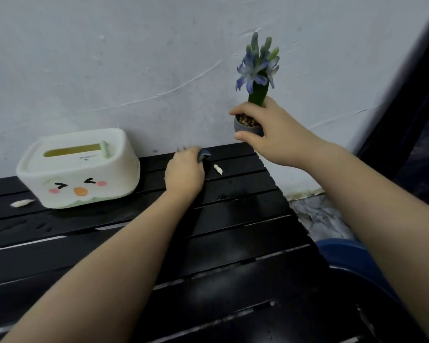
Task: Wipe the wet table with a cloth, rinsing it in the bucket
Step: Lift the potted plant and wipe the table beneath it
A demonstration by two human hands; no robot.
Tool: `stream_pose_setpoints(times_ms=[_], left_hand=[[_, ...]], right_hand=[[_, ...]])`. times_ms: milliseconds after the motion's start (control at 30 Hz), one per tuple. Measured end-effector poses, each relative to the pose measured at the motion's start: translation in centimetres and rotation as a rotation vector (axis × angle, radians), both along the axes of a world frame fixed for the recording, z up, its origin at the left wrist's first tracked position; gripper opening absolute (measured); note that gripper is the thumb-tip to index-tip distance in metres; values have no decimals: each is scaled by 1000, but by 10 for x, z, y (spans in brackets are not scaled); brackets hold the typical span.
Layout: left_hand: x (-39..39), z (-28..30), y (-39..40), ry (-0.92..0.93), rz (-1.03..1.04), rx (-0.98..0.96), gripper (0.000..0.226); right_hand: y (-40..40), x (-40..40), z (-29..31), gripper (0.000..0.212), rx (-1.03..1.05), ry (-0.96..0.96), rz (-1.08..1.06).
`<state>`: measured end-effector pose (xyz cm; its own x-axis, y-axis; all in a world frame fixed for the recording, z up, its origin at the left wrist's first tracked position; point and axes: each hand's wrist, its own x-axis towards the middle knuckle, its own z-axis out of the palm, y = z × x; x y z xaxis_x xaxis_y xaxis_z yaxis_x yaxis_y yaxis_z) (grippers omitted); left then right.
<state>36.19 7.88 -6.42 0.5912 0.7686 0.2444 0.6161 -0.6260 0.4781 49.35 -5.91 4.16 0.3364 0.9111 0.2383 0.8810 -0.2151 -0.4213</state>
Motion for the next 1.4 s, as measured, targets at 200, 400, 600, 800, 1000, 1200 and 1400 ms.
stream_pose_setpoints(times_ms=[200,400,600,800,1000,1200,1400], left_hand=[[20,7,-55,-111,-448,-133,29],[-5,6,-162,-178,-783,-238,30],[-19,22,-170,-394,-711,-522,30],[-32,-2,-70,-53,-258,-44,37],[-36,2,-166,-47,-425,18,46],[-64,8,-261,-69,-1106,-281,45],[-75,9,-160,-263,-753,-293,41]], right_hand=[[-11,6,4,40,-16,-29,-11],[-19,-4,9,39,-50,-36,-11],[-29,-19,6,42,-96,-1,8],[-31,-20,7,40,-96,2,12],[-23,-25,13,41,-108,7,44],[-24,-32,10,41,-146,13,70],[-27,-26,4,40,-150,15,56]])
